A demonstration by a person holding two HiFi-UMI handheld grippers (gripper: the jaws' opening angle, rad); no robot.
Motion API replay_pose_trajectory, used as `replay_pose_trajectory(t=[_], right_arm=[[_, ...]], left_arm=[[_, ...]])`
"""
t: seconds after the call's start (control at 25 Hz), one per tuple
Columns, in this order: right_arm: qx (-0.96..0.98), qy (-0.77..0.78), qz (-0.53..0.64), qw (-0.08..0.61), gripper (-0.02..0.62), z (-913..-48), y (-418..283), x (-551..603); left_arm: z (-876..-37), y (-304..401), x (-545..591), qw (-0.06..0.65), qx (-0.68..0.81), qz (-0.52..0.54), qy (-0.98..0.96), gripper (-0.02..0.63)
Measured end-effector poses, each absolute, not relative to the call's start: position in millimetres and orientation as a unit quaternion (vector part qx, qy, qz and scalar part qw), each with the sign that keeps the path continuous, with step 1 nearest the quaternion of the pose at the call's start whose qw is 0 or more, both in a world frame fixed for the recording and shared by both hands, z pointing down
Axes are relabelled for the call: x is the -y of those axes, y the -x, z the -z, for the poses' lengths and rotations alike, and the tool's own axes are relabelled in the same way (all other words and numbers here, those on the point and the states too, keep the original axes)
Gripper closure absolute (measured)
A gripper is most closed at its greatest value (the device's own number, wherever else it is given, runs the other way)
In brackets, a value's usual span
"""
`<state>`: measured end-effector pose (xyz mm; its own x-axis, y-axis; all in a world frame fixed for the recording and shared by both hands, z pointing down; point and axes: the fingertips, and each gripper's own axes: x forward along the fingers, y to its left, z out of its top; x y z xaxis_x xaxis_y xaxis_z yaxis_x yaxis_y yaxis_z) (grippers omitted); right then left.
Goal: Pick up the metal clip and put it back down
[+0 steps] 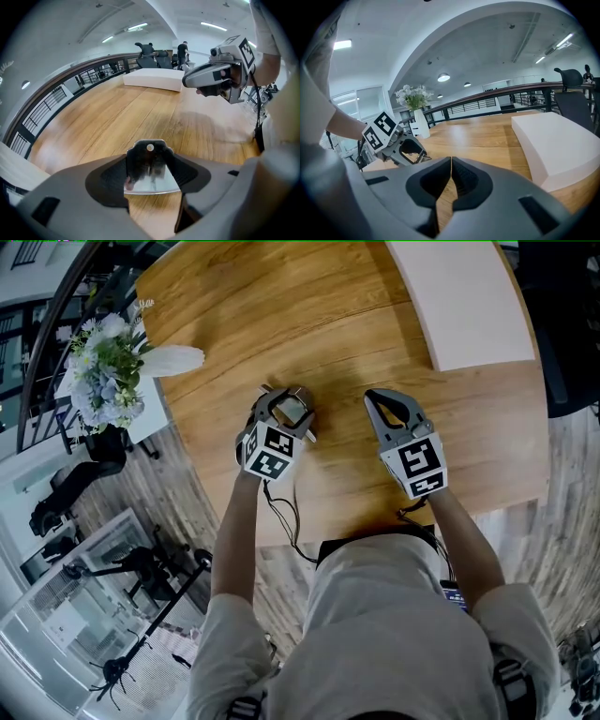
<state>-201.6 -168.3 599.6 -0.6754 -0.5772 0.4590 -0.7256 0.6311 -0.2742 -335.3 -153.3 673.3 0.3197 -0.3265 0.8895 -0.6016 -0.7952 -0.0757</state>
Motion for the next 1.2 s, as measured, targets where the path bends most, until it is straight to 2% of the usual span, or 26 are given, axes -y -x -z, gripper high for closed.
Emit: replay_pose_trajectory(t=[0.6,0.8,1.0,1.2], right_arm=[[0.891,-0.364,-0.214,0.17,0.568,-592,201,165],[0.893,-0.36,-0.21,0.171,0.568,-584,204,160],[0.894,-0.359,-0.208,0.172,0.568,-575,204,154],[0.898,-0.349,-0.199,0.181,0.568,-567,207,141]], left_arm=[[-684,324,144,0.134,0.272,-0.516,-0.801,0.304],[-690,322,141,0.168,0.283,-0.499,-0.802,0.304],[-690,322,141,0.173,0.298,-0.493,-0.798,0.304],[-681,324,140,0.235,0.35,-0.429,-0.799,0.303]])
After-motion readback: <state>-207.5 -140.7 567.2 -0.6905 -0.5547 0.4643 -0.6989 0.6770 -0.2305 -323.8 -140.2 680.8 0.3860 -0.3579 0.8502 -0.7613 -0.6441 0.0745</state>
